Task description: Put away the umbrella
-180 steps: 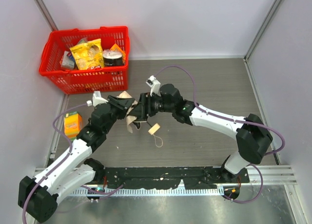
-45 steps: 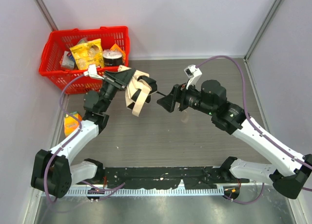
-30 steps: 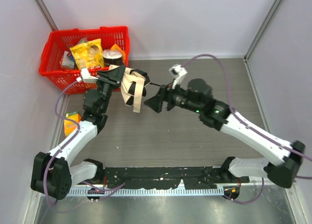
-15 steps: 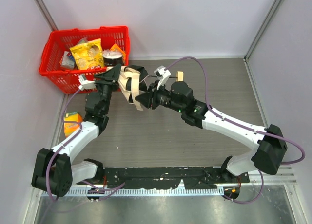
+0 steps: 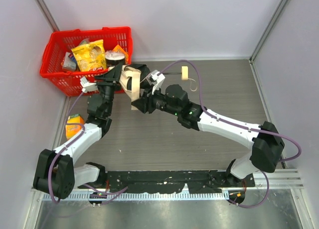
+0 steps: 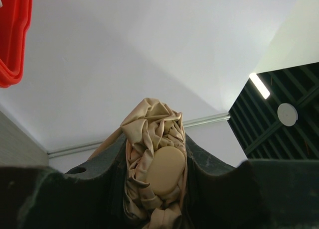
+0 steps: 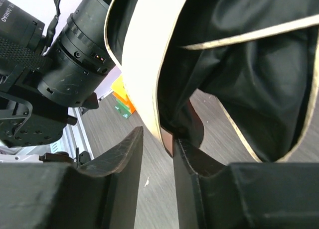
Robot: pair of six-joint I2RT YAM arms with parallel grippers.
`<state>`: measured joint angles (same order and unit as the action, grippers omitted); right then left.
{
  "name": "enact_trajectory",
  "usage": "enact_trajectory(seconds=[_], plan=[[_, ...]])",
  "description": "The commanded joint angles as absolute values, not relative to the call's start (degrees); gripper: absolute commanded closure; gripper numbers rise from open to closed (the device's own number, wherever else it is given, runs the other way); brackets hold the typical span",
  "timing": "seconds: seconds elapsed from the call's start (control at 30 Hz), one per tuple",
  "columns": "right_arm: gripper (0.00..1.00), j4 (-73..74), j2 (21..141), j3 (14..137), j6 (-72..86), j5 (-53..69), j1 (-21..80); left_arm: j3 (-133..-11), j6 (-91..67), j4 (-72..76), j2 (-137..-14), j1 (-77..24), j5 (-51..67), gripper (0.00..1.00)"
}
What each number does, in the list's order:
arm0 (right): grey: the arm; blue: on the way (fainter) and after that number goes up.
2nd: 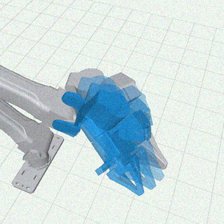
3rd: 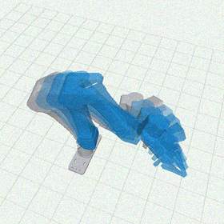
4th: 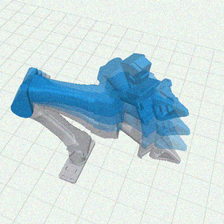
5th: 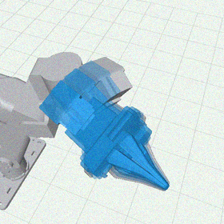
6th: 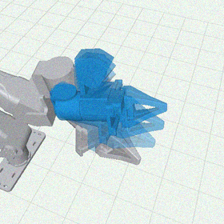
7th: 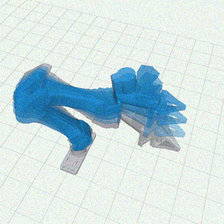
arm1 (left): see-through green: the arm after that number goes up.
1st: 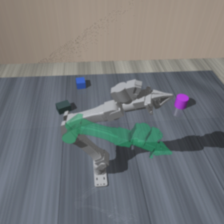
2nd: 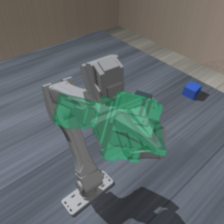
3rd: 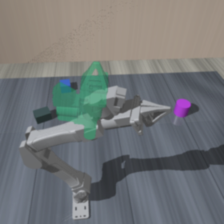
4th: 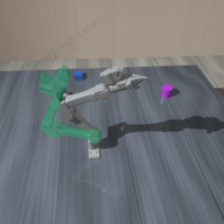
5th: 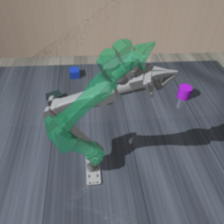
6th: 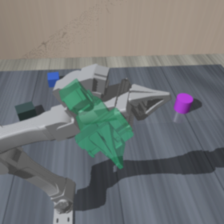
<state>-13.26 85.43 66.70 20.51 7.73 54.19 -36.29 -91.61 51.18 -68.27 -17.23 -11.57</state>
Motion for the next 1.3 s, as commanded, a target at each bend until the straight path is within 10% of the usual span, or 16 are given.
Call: enact_trajectory(seconds=[0.0, 0.1, 0.53, 0.93, 1.27], plan=[[0.64, -18.80, 86.13, 69.79, 18.98, 9.32, 54.23, -37.27, -94.74, 58.97, -67.41, -17.23, -13.01, 1.00], [0.99, -20.04, 87.18, 70.48, 18.81, 12.21, 54.32, -37.18, -95.18, 59.06, -67.67, -17.23, -13.01, 1.00], [0.99, -18.08, 89.73, 67.69, 13.55, 20.83, 59.94, -39.98, -104.12, 62.66, -74.96, -17.23, -13.19, 1.00], [0.99, -50.18, 101.52, 54.41, -2.64, -17.54, 60.03, -41.05, -122.34, 58.71, -69.09, -20.83, -11.61, 1.00], [0.48, -21.23, 84.92, 49.85, 10.96, -27.51, 66.53, -42.09, -118.14, 71.96, -76.10, -19.96, -9.59, 1.00]])
